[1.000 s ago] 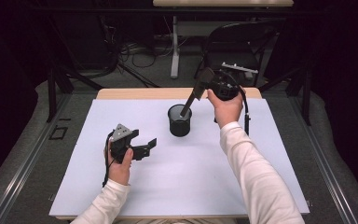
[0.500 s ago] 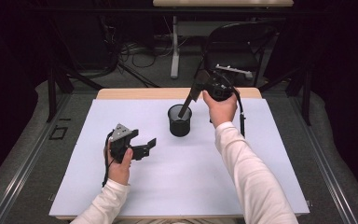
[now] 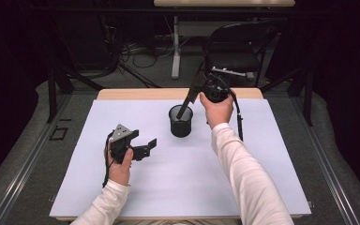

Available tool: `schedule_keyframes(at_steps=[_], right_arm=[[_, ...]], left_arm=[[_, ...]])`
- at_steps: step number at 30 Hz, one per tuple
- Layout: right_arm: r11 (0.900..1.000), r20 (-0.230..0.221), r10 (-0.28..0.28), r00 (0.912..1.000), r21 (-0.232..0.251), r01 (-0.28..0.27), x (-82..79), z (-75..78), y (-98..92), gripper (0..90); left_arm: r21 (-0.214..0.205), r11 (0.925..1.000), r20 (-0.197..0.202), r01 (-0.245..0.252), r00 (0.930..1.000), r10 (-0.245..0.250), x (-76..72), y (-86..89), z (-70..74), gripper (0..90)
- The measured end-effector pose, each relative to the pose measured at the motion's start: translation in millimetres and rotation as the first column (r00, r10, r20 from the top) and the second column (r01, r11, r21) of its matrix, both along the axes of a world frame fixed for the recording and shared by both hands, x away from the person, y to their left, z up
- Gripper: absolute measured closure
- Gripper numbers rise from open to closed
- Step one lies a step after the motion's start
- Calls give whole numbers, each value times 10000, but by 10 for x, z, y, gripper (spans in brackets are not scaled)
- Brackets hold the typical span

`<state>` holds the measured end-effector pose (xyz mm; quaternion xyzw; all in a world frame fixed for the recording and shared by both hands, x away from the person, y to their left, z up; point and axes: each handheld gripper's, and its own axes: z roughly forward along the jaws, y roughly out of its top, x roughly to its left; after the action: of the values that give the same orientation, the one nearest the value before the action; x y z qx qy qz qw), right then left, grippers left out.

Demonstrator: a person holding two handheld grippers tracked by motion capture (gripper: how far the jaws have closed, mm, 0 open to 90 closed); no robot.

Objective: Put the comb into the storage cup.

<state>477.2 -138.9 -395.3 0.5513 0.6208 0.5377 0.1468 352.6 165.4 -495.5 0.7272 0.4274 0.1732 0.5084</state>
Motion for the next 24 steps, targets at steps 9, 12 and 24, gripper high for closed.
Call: schedule_keyframes(at_steps=[9,12,24], right_arm=[[9999,-140,-83,9999,82,84,33,-80,20,865],[9999,-181,-76,9998,109,78,41,-116,23,865],[9999,-408,-89,9991,103,93,61,-256,37,865]], left_arm=[[3,10000,0,-3,10000,3,1,0,-1,158],[14,10000,-2,-3,10000,3,1,-1,-2,158],[34,10000,3,-3,10000,3,2,-3,-3,158]])
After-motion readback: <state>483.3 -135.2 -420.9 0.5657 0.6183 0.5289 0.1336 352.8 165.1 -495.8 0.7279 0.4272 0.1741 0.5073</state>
